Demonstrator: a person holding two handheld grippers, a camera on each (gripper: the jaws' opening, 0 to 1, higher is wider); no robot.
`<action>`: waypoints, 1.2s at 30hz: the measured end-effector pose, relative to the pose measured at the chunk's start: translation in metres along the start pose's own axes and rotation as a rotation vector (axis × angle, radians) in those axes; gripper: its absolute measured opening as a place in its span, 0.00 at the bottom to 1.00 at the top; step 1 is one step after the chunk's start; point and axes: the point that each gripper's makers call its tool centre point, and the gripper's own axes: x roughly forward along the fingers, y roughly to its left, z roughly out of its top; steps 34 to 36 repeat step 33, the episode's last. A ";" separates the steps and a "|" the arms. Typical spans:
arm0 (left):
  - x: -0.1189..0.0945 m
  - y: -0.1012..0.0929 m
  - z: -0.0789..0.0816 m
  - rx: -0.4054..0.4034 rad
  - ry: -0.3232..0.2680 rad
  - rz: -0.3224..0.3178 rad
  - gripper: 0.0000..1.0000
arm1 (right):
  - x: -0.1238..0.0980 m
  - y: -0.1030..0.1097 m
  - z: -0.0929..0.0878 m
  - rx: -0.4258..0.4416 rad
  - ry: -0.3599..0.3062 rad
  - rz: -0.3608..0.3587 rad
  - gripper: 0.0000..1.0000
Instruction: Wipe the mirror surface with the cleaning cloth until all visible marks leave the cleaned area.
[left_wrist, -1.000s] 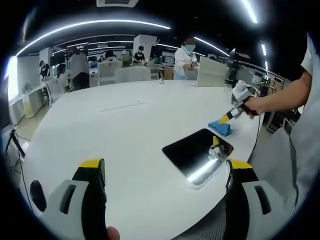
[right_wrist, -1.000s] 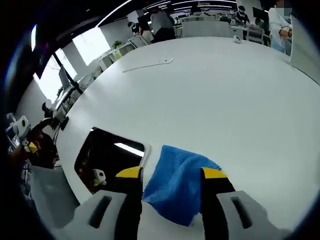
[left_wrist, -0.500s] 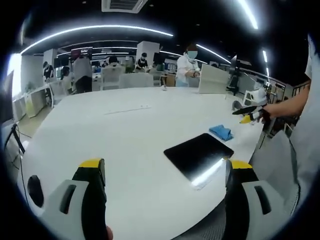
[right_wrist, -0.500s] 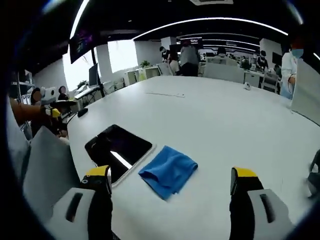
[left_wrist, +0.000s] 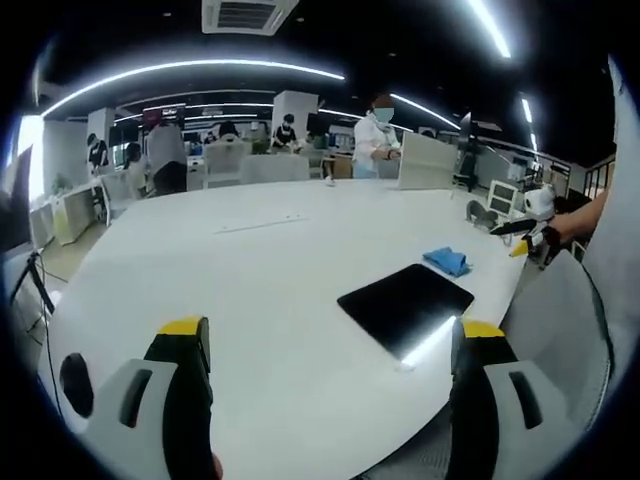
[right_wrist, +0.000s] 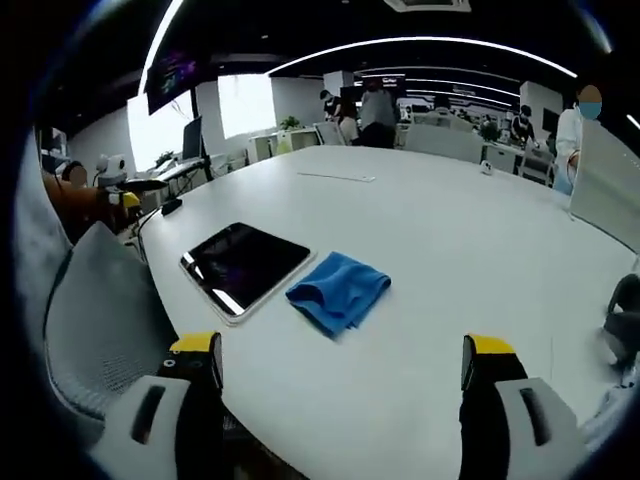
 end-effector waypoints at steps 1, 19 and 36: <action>0.000 0.000 0.001 0.003 -0.004 0.000 0.99 | 0.000 0.000 0.000 0.001 -0.001 0.000 0.99; 0.004 -0.001 0.004 0.011 0.004 -0.017 0.99 | 0.003 0.010 0.000 0.038 -0.007 0.007 0.99; 0.000 -0.003 0.001 0.018 0.016 -0.014 0.99 | 0.002 0.011 0.002 0.060 -0.020 0.001 0.99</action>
